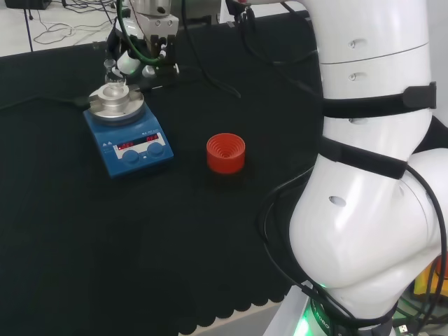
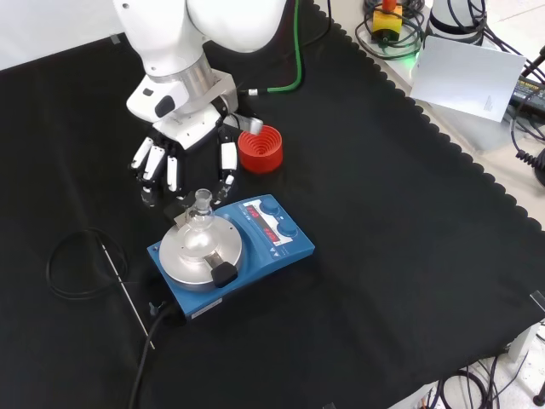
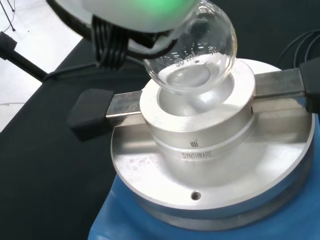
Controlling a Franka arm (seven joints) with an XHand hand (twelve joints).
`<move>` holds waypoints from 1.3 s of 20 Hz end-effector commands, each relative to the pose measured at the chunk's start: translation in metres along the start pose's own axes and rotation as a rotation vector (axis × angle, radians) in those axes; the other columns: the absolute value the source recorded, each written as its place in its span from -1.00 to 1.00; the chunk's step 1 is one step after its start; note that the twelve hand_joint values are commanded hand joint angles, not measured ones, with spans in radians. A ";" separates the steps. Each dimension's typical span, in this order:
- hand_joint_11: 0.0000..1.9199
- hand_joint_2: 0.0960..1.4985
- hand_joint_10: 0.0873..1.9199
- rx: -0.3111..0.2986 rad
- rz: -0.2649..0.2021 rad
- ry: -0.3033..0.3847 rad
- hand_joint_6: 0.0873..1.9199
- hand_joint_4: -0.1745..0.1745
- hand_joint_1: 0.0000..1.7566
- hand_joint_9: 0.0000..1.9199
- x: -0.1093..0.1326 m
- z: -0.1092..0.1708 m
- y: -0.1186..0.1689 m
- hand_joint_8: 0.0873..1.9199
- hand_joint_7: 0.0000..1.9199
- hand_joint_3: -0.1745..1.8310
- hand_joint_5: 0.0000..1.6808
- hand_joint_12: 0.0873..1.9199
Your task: Place the round-bottom flask on the heater.
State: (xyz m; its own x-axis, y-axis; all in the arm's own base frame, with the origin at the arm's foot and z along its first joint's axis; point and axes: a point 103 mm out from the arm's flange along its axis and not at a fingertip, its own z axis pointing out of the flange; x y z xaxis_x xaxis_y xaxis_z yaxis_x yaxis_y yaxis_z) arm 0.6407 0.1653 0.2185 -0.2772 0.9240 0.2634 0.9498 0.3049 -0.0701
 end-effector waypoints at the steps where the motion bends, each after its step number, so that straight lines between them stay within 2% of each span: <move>1: -0.57 -0.22 -0.52 0.021 -0.002 -0.003 -0.11 0.58 0.27 -0.24 0.001 0.010 0.009 -0.41 -0.50 -0.05 0.40 0.33; 12: -0.57 -0.22 -0.52 0.046 0.003 -0.006 -0.11 0.58 0.27 -0.24 -0.004 0.018 0.019 -0.41 -0.50 -0.04 0.40 0.33; 17: -0.57 -0.22 -0.52 0.050 0.015 -0.030 -0.11 0.58 0.27 -0.24 -0.003 0.021 0.019 -0.41 -0.50 -0.04 0.40 0.33; 26: -0.57 -0.22 -0.52 0.052 0.023 -0.032 -0.10 0.59 0.27 -0.25 -0.003 0.023 0.015 -0.41 -0.51 -0.05 0.39 0.33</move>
State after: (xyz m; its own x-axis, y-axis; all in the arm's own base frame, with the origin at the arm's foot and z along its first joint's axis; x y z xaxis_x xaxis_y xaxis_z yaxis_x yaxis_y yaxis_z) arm 0.6532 0.1721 0.1943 -0.2652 0.9364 0.2297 0.9464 0.2984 -0.1240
